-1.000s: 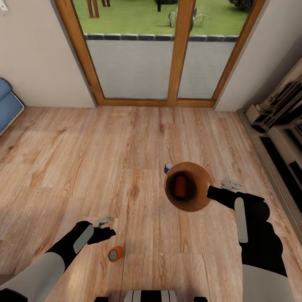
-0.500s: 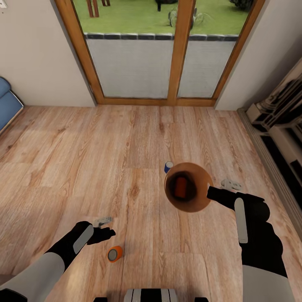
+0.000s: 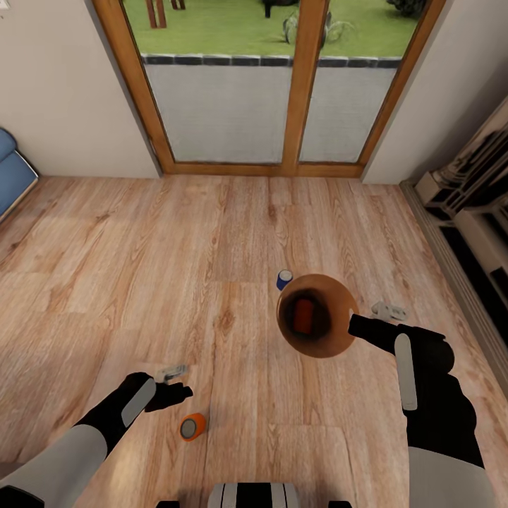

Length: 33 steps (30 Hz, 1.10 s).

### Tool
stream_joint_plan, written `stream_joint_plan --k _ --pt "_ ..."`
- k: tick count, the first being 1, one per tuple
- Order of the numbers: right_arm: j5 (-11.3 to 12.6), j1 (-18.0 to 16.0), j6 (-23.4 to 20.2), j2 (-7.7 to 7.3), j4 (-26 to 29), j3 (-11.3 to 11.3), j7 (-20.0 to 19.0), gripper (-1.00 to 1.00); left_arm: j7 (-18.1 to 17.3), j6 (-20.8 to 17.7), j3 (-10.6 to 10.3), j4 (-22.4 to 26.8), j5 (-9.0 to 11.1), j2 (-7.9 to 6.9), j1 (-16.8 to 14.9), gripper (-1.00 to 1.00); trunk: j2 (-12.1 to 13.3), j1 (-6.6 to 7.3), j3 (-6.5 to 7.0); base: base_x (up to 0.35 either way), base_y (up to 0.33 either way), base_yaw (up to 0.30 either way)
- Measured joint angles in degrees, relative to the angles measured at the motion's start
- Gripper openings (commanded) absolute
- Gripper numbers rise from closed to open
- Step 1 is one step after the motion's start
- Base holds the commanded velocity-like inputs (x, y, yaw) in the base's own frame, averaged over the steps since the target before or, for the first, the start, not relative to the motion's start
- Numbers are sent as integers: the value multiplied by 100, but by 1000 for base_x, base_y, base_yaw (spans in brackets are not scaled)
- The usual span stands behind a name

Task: Put the three can of soda from the living room inside the tash can in the kitchen.

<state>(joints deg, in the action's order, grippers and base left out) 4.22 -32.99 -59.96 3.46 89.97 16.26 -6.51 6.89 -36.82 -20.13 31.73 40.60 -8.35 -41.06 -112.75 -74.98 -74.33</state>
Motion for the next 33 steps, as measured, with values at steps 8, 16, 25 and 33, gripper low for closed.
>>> stream_joint_plan --k 8,16,25,33 --pt "-9 9 0 -3 2 0 0 -100 12 2 0 -8 0 6 -1 100 -321 -176 -144 0 0 0" --pt "-18 14 0 -3 8 0 1 -100 14 7 -5 -8 1 26 1 100 -642 -351 -287 0 0 0" --pt "3 14 0 -1 14 0 0 -100 22 6 -18 -13 1 51 0 100 -762 -417 -341 0 0 0" --pt "25 14 0 2 33 -5 0 -100 18 0 -26 -17 -7 53 -1 100 -884 -484 -418 0 0 0"
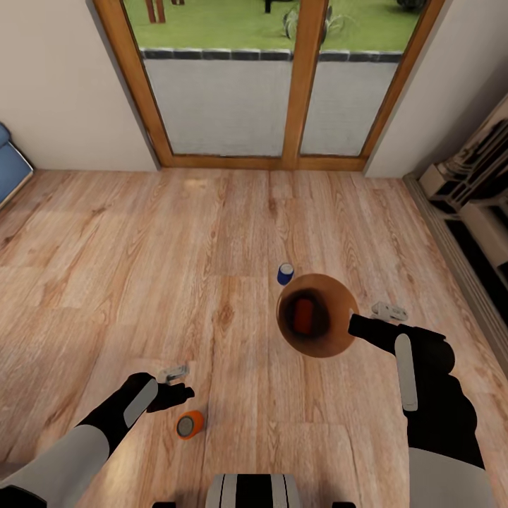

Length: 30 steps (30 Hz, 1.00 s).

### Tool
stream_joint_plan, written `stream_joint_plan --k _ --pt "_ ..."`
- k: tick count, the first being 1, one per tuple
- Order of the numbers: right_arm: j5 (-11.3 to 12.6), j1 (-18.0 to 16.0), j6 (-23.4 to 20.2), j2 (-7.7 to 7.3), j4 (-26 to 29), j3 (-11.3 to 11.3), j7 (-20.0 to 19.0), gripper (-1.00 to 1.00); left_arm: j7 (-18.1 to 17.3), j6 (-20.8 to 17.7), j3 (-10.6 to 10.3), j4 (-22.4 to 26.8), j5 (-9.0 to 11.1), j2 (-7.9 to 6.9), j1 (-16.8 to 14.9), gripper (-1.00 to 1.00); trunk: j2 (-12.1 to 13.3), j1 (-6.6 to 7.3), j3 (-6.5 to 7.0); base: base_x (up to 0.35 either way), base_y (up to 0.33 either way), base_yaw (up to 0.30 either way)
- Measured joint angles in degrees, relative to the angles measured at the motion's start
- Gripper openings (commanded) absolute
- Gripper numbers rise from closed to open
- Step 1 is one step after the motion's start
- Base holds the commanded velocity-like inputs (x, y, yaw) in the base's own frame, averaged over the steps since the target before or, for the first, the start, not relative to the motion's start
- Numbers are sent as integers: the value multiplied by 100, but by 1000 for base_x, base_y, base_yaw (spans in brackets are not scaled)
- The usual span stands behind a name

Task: Put the three can of soda from the living room inside the tash can in the kitchen.

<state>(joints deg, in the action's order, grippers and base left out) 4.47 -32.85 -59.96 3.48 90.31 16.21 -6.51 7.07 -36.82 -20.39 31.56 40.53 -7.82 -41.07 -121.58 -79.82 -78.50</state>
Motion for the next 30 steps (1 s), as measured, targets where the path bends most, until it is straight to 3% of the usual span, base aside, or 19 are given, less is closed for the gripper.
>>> stream_joint_plan --k 23,30 --pt "-4 -4 1 54 29 -36 -4 -100 -4 0 -9 0 -15 2 2 100 0 0 -27 0 0 0" --pt "-2 -4 1 47 29 -116 -2 -100 -4 0 -9 0 -17 0 2 100 -241 -132 -135 0 0 0"
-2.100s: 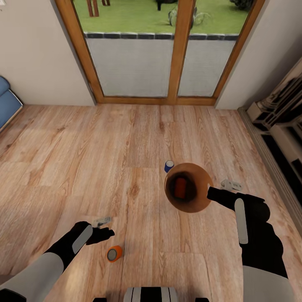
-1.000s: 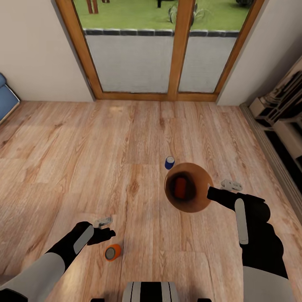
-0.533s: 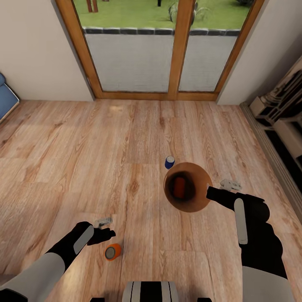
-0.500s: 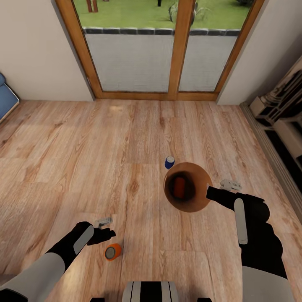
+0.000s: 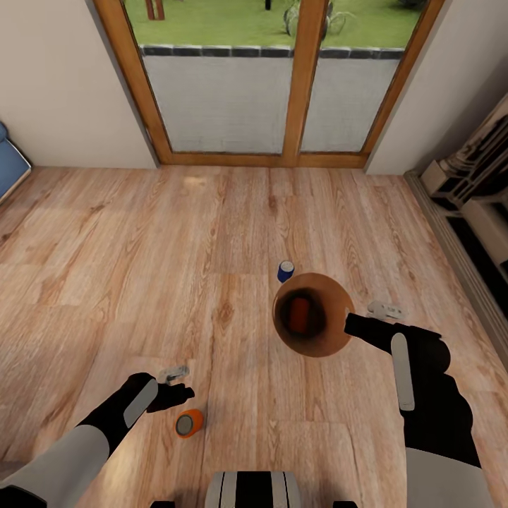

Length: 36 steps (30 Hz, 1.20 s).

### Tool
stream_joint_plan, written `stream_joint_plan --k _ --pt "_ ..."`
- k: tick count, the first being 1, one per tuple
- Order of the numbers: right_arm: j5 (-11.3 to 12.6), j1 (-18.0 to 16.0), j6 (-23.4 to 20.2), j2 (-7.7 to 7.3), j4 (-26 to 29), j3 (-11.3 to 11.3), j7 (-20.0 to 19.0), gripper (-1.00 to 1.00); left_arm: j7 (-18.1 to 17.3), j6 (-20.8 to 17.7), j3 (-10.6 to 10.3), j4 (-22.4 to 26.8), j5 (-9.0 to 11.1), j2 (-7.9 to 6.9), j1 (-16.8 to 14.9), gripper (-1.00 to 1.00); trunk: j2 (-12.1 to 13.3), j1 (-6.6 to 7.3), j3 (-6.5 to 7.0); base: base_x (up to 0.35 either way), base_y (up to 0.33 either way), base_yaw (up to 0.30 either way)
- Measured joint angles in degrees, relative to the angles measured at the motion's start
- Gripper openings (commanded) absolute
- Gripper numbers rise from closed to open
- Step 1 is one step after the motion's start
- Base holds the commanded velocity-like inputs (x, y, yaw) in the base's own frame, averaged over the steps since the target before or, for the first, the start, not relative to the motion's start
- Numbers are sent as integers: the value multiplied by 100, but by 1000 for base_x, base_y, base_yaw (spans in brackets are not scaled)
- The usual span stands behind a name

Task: Put the three can of soda from the living room inside the tash can in the kitchen.

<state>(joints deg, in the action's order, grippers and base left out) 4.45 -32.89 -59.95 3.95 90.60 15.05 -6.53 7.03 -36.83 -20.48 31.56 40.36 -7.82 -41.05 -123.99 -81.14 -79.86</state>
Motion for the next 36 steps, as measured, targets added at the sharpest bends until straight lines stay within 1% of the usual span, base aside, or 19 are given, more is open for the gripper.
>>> stream_joint_plan --k 10,15,23,28,36 --pt "4 -2 0 -7 0 -11 2 -100 0 0 0 0 2 2 0 100 0 0 0 0 0 0" --pt "3 -1 0 -8 -1 -17 0 -100 3 0 0 0 -1 6 0 100 -199 -109 -89 0 0 0" --pt "16 -2 0 -8 0 -19 0 -100 9 0 0 0 -2 8 0 100 -201 -110 -90 0 0 0" --pt "-11 -3 0 -9 -1 -19 2 -100 9 -5 0 0 -9 8 0 100 -400 -219 -179 0 0 0" --pt "20 1 -1 -3 -3 -19 -1 -100 9 -8 0 0 -10 8 0 100 -401 -220 -209 0 0 0"
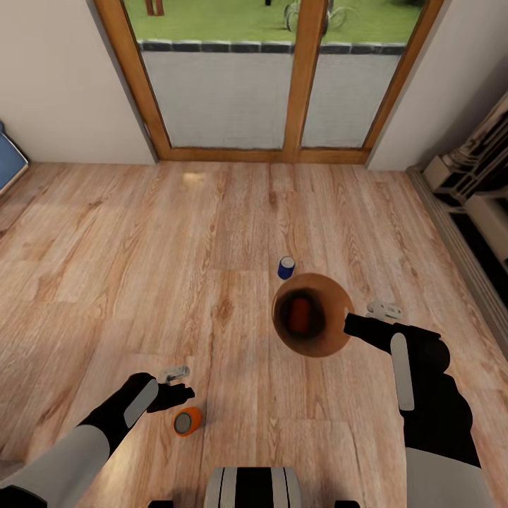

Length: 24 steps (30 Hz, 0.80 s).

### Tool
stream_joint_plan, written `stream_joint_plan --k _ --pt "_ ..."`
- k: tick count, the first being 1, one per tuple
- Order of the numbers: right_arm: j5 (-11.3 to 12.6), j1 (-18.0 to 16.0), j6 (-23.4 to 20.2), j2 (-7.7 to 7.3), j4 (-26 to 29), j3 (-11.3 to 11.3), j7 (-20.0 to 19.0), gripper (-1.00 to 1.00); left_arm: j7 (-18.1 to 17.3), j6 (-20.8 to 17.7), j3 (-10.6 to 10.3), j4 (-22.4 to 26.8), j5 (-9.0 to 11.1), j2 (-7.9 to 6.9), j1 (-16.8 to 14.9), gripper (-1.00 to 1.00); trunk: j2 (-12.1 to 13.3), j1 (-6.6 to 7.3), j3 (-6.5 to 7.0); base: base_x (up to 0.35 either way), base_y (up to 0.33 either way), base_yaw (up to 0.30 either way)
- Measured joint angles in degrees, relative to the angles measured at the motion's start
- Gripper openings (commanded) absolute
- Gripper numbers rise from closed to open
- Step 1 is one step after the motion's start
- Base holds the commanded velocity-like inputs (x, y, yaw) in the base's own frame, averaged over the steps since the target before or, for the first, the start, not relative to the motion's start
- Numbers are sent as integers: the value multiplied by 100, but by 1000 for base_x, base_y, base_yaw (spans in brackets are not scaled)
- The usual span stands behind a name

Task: Put the three can of soda from the living room inside the tash can in the kitchen.

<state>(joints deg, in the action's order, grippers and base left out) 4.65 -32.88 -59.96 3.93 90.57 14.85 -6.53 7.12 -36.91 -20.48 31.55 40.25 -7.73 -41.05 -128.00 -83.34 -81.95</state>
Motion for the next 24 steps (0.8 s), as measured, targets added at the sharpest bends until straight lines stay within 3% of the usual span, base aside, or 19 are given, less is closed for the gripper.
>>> stream_joint_plan --k 24 --pt "-18 -4 0 -6 -2 -6 3 -100 0 0 0 0 -9 0 0 100 0 0 -149 0 0 0"
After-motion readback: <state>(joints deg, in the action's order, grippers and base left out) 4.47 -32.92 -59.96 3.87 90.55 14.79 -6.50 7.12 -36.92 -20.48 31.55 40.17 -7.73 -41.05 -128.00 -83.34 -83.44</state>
